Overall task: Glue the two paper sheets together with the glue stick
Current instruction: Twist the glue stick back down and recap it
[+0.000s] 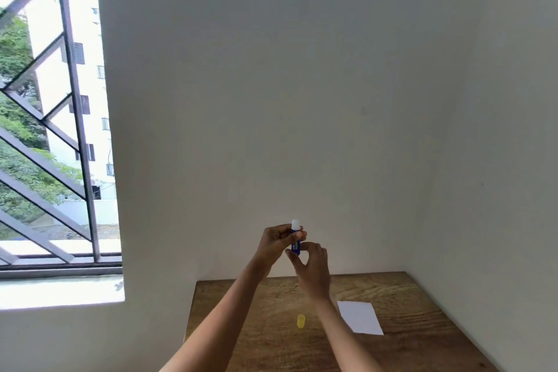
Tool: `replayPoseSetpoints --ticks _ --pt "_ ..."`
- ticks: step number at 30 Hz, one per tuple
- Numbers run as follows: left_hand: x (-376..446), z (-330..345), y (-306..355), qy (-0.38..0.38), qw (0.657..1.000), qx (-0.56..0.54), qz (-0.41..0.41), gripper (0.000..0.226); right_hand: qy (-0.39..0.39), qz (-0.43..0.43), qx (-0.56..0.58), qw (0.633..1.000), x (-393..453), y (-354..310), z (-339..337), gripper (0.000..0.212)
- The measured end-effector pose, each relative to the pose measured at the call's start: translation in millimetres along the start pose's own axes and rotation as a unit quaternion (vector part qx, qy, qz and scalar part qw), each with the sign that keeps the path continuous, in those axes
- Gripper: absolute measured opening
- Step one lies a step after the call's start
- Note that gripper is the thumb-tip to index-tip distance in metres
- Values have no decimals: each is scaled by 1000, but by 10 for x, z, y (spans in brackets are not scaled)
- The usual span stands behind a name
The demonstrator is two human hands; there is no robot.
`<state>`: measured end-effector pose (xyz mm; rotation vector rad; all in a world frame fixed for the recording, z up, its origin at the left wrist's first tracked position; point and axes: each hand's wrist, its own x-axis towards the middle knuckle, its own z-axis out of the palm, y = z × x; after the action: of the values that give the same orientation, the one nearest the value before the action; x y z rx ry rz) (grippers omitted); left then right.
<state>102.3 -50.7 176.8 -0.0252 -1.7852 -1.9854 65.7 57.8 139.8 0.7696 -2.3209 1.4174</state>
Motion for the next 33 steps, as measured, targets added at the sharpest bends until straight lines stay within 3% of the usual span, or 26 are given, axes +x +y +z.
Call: replayPoseSetpoints --ticks 4,6,8,10,13,15,18,21,23,24,26,29,31,33 --pt "-9 -69 5 -27 1000 -5 -3 14 -179 43 133 974 124 8 -143 15" --pt "-3 -83 7 -35 999 -15 -10 19 -277 37 140 950 176 -2 -205 25" --pt "12 -99 3 -35 999 -19 -18 21 -324 49 123 937 199 21 -223 36" --pt "26 -91 -7 -20 999 -18 -18 18 -287 40 60 955 207 39 -192 38" --pt "56 -32 -6 9 1000 -16 -9 12 -61 27 -54 996 125 11 -80 38" --pt "82 6 3 9 1000 -5 -11 12 16 32 -69 997 93 -22 -24 42" --pt "100 4 5 7 1000 -7 -12 11 -14 52 -30 998 121 -10 -8 43" --pt "122 -39 16 -4 1000 -11 -15 14 -156 59 65 984 216 25 -70 29" --pt "133 -48 1 -10 1000 -13 -18 19 -221 60 57 972 243 53 -101 30" --pt "136 -43 -9 -6 1000 -14 -17 19 -214 42 7 976 248 59 -104 32" --pt "145 -18 -37 13 1000 -22 -13 15 -113 -4 -114 987 231 57 -79 34" --pt "160 42 -66 23 999 -22 -5 11 32 -16 -136 990 143 37 -11 38" --pt "174 56 -92 16 999 -27 -9 9 43 6 -109 993 111 43 16 38" --pt "194 45 -97 14 1000 -24 -7 10 7 4 -98 995 135 80 13 36"
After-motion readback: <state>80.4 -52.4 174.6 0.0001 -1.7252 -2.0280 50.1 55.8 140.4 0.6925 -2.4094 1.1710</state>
